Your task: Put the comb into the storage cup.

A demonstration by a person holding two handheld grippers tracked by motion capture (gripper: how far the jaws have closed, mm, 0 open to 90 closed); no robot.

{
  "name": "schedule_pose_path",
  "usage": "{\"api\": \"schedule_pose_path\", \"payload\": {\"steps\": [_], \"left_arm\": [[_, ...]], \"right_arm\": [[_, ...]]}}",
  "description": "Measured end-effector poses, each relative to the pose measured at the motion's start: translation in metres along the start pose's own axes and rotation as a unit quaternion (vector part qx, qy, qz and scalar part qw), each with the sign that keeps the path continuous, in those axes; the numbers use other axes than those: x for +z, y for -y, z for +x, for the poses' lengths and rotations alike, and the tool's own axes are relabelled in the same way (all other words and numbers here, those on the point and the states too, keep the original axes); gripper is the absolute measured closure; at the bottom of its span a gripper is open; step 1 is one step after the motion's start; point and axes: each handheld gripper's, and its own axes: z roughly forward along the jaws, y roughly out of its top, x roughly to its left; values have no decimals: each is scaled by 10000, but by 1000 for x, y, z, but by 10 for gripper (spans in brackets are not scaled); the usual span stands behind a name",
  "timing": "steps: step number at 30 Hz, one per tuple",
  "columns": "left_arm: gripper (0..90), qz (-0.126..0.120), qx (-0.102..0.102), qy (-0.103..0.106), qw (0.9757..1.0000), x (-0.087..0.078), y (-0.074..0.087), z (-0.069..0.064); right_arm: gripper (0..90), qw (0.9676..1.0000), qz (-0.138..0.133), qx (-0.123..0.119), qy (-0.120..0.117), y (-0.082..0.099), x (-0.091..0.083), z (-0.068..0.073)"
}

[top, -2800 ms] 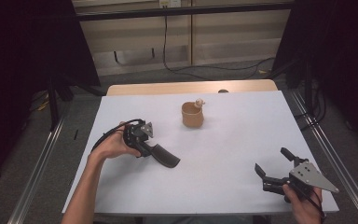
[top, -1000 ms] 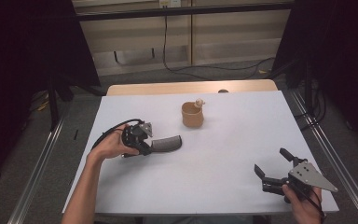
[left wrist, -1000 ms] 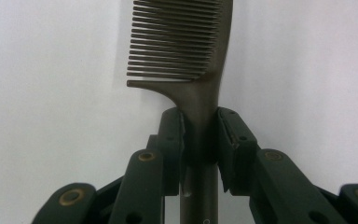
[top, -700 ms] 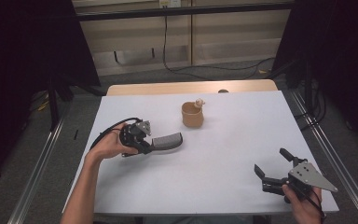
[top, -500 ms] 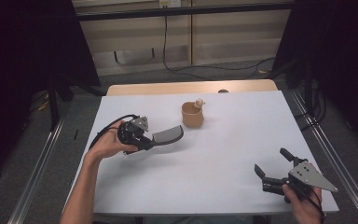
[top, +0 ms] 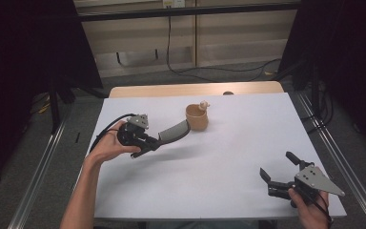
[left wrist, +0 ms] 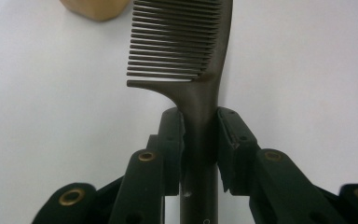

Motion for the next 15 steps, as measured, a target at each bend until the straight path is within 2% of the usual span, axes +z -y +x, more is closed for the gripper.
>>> {"api": "schedule_pose_path", "payload": {"steps": [6, 12, 14, 15], "left_arm": [[727, -442, -16, 5, 9990, -6, -3, -3], [728, -871, -112, -110, 9961, -13, 0, -2], [727, -975, -82, -161, 9951, -15, 0, -3], [727, -1028, 10, -219, 9945, -16, 0, -4]], "right_arm": [[0, 10000, -9, 12, -8, 0, 0, 0], [0, 10000, -33, -26, -5, 0, -1, 0], [0, 10000, -25, -15, -4, 0, -1, 0], [0, 10000, -23, -9, -4, 0, -1, 0]]}}
